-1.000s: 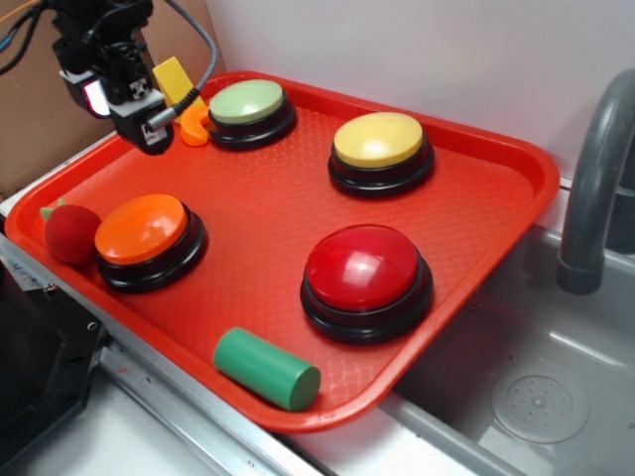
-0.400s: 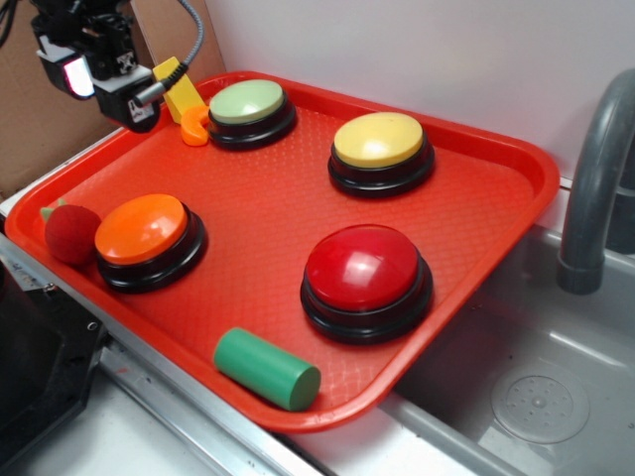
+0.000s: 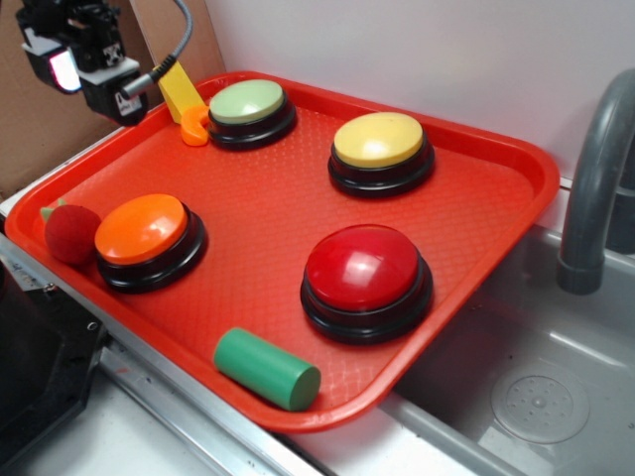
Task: Push the orange button.
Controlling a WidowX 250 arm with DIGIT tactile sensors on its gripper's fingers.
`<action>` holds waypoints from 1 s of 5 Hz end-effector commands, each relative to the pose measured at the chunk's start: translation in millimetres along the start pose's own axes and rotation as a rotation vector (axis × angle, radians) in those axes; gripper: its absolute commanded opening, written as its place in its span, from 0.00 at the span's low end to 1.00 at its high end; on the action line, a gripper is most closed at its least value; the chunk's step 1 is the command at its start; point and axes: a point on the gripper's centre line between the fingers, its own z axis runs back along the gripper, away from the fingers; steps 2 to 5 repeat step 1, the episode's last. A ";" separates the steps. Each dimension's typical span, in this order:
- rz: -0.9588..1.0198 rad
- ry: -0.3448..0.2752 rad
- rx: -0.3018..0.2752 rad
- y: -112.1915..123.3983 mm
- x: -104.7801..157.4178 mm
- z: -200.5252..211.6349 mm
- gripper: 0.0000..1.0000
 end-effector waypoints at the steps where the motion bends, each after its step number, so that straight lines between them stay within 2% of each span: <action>1: 0.024 -0.060 -0.010 -3.0 5.6 14.4 1.00; 5: 0.024 -0.060 -0.010 -3.0 5.6 14.4 1.00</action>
